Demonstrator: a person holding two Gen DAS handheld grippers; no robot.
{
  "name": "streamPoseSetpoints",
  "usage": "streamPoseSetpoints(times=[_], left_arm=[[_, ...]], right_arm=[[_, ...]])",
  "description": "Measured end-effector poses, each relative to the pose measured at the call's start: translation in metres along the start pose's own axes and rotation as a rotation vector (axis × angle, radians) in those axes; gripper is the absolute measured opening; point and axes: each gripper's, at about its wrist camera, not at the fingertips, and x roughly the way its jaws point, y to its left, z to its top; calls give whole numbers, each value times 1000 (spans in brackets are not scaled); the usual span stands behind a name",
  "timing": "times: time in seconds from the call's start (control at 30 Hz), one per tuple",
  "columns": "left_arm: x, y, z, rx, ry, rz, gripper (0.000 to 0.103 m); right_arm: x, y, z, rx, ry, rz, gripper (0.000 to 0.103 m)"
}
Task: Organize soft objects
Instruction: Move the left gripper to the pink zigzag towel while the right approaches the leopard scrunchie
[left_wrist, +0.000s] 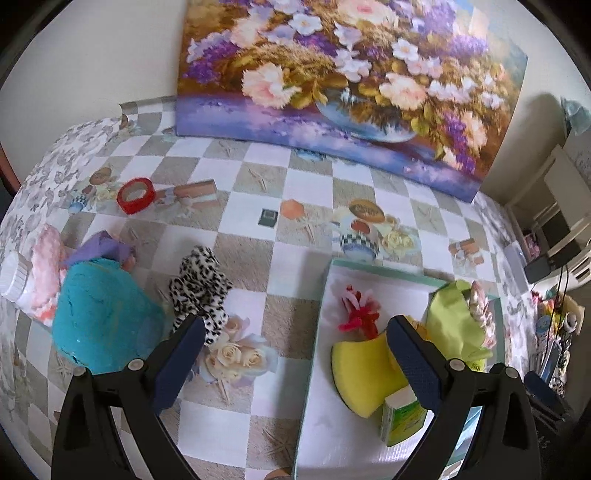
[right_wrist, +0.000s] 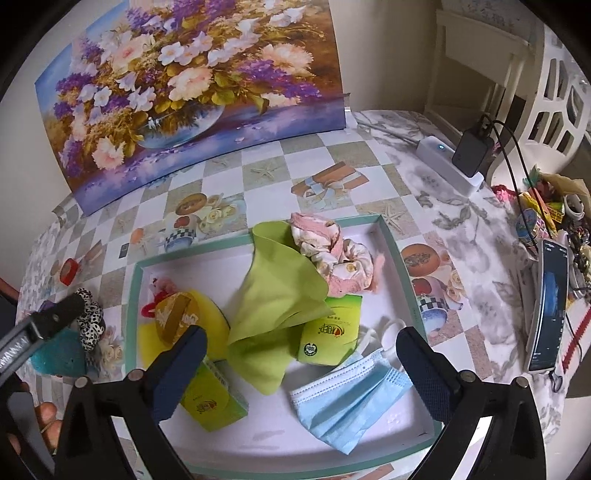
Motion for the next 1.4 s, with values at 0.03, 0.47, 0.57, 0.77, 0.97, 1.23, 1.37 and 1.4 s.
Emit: streamPoseSetpoints(times=[0.03,0.47,0.57,0.77,0.97,1.23,1.37,1.4], left_arm=[[-2,2,1,-3,-11,-2,99],[-35,30,9,-50,-139,-55,99],[-39,35,11,-54,-146,-66,99],[-51,52,14,-48,-193,-39,99],[-67,87,19,-85,-228,-4,99],[-79,164,18,-219,-189,47,99],[-76,193,13,-275,-144,111,99],[-74,199,11,-288,-133,121,99]], right_arm=[[0,1,0,1,-1,0,103],[-5,32,-4,-71,-18,24,103],[-5,37,-4,-60,-15,46,103],[-12,61,-3,-69,-73,94,103],[-18,111,-6,-160,-118,147,103],[-20,162,-10,-227,-115,258,103],[-21,187,-13,-264,-107,296,103],[-19,190,-14,-268,-99,308,103]])
